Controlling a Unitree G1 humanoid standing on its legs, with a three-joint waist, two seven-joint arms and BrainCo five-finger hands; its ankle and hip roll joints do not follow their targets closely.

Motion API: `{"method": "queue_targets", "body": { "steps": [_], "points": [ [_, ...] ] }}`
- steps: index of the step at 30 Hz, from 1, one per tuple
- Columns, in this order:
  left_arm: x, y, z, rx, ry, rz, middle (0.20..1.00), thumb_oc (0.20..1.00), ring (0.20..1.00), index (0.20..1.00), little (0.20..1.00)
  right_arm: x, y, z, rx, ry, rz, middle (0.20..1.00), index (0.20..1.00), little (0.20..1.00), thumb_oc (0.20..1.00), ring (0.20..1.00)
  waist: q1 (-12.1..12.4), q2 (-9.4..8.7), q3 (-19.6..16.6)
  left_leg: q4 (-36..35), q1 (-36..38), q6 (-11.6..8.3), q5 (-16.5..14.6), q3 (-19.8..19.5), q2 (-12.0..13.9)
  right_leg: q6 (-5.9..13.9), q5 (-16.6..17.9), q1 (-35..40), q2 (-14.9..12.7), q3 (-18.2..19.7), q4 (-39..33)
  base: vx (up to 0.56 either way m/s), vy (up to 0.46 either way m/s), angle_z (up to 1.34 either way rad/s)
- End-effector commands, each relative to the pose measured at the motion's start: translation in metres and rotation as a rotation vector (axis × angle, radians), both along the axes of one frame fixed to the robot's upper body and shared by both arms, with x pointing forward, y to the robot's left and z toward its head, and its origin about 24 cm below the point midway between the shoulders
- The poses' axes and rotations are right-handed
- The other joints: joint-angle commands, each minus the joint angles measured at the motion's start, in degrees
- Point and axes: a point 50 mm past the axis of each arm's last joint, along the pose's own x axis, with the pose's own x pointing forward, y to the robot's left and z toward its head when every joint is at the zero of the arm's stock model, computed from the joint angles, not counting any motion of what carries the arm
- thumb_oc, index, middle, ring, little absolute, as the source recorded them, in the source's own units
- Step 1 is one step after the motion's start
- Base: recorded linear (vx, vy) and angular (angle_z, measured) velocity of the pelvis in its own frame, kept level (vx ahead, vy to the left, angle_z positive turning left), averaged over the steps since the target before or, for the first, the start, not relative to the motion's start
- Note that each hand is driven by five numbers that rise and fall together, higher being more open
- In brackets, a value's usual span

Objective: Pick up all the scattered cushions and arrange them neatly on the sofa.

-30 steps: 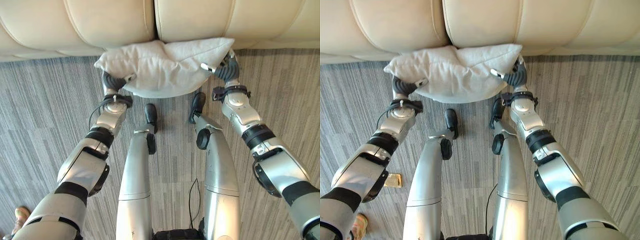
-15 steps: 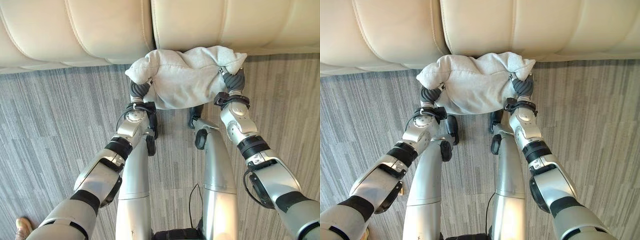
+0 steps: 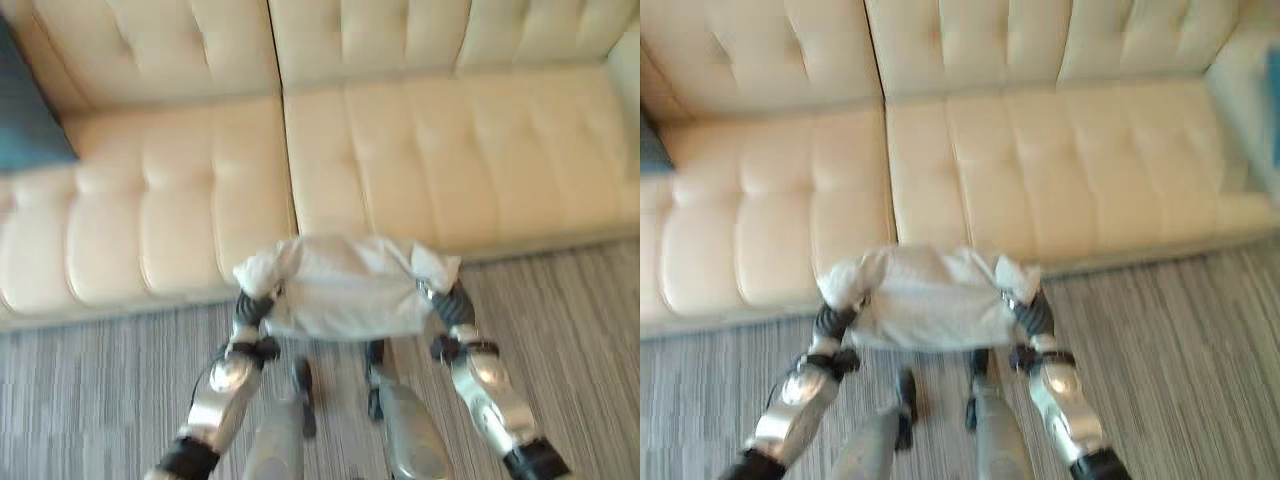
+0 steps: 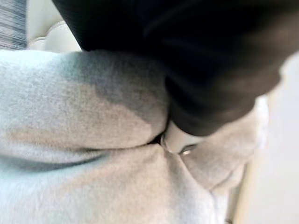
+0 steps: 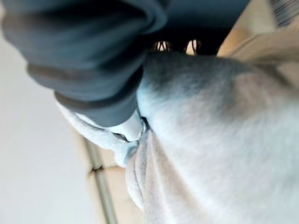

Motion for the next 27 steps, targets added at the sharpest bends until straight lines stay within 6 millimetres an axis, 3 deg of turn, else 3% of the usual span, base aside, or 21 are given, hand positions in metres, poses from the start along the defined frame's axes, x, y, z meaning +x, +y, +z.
{"method": "queue_targets", "body": {
  "steps": [1, 8, 15, 17, 18, 19, 21, 22, 25, 27],
  "points": [
    [0.021, -0.013, 0.057, -0.038, -0.283, -0.112, 0.2, 0.2, 0.2, 0.2, 0.2, 0.018, 0.0, 0.055, 0.011, -0.267, 0.059, 0.2, 0.2, 0.2, 0.2, 0.2, 0.8, 1.29, -1.1, -6.6, 3.1, -2.98, 3.0, -1.5, 0.8, 4.89, -8.8, 5.0, 0.9, -0.9, 2.0, 0.12, -0.062, 0.06],
    [0.004, -0.009, 0.05, -0.018, -0.25, -0.119, 0.2, 0.2, 0.2, 0.2, 0.2, -0.002, -0.009, 0.054, -0.067, -0.265, 0.055, 0.2, 0.2, 0.2, 0.2, 0.2, 1.0, 1.71, -4.6, -6.7, 8.1, -3.79, 2.0, -2.1, 1.2, 4.81, -10.2, 11.4, 1.5, -2.3, 0.6, 0.07, -0.068, 0.0],
    [-0.002, -0.012, 0.045, 0.008, -0.223, -0.139, 0.2, 0.2, 0.2, 0.2, 0.2, -0.01, -0.014, 0.042, -0.166, -0.211, 0.047, 0.2, 0.2, 0.2, 0.2, 0.2, 2.1, 1.86, -3.6, -6.5, 11.3, -3.53, 2.6, -3.5, 2.1, 3.01, -14.4, 12.8, 2.4, -2.2, 5.1, 0.04, -0.131, 0.13],
    [-0.004, -0.009, 0.043, 0.054, -0.219, -0.149, 0.2, 0.2, 0.2, 0.2, 0.2, -0.013, -0.015, 0.033, -0.176, -0.176, 0.04, 0.2, 0.2, 0.2, 0.2, 0.2, 2.5, 0.94, -2.7, 2.0, 9.8, -3.26, 1.5, -4.0, 2.8, 1.6, -15.7, 14.4, 3.2, -1.4, 6.1, 0.08, -0.285, 0.03],
    [-0.004, -0.009, 0.043, 0.055, -0.219, -0.149, 0.2, 0.2, 0.2, 0.2, 0.2, -0.013, -0.015, 0.033, -0.176, -0.176, 0.04, 0.2, 0.2, 0.2, 0.2, 0.2, 2.4, 0.96, -2.6, 2.7, 9.5, -3.28, 1.1, -4.1, 2.8, 1.58, -15.7, 14.4, 3.2, -1.5, 6.1, 0.09, -0.333, 0.07],
    [-0.004, -0.007, 0.04, 0.047, -0.209, -0.13, 0.2, 0.2, 0.2, 0.2, 0.2, -0.014, -0.014, 0.028, -0.161, -0.157, 0.041, 0.2, 0.2, 0.2, 0.2, 0.2, 3.0, 0.34, -1.4, 12.5, 6.2, -3.5, 2.6, -4.8, 2.7, 0.22, -16.5, 16.1, 3.8, -1.1, 6.1, 0.04, -0.238, 0.02],
    [-0.004, -0.006, 0.04, 0.045, -0.21, -0.127, 0.2, 0.2, 0.2, 0.2, 0.2, -0.014, -0.013, 0.028, -0.167, -0.158, 0.052, 0.2, 0.2, 0.2, 0.2, 0.2, 3.4, 0.22, 0.1, 24.0, 0.4, -3.5, 4.1, -6.4, 1.9, -0.57, -17.2, 17.5, 4.1, -1.7, 6.1, 0.05, -0.24, 0.0],
    [-0.005, -0.005, 0.038, 0.042, -0.203, -0.114, 0.2, 0.2, 0.2, 0.2, 0.2, -0.015, -0.014, 0.027, -0.171, -0.151, 0.053, 0.2, 0.2, 0.2, 0.2, 0.2, 3.7, 0.04, 0.3, 26.2, -1.0, -3.44, 4.7, -6.6, 1.6, -0.78, -17.7, 18.2, 4.2, -1.8, 6.0, 0.07, -0.127, 0.14],
    [-0.006, -0.004, 0.036, 0.046, -0.196, -0.111, 0.2, 0.2, 0.2, 0.2, 0.2, -0.014, -0.015, 0.025, -0.18, -0.137, 0.047, 0.2, 0.2, 0.2, 0.2, 0.2, 3.5, 0.02, -0.2, 22.4, -3.2, -3.31, 3.4, -6.2, 0.1, -0.52, -17.9, 19.0, 3.9, -2.3, 5.4, 0.1, -0.046, 0.03],
    [-0.008, -0.004, 0.034, 0.051, -0.182, -0.111, 0.2, 0.2, 0.2, 0.2, 0.2, -0.012, -0.013, 0.026, -0.191, -0.148, 0.05, 0.2, 0.2, 0.2, 0.2, 0.2, 3.6, -0.42, -1.2, 13.7, -4.1, -3.08, 2.8, -4.5, 0.0, -0.03, -18.0, 19.9, 3.9, -2.6, 4.0, 0.17, -0.014, 0.12]
  ]
}}
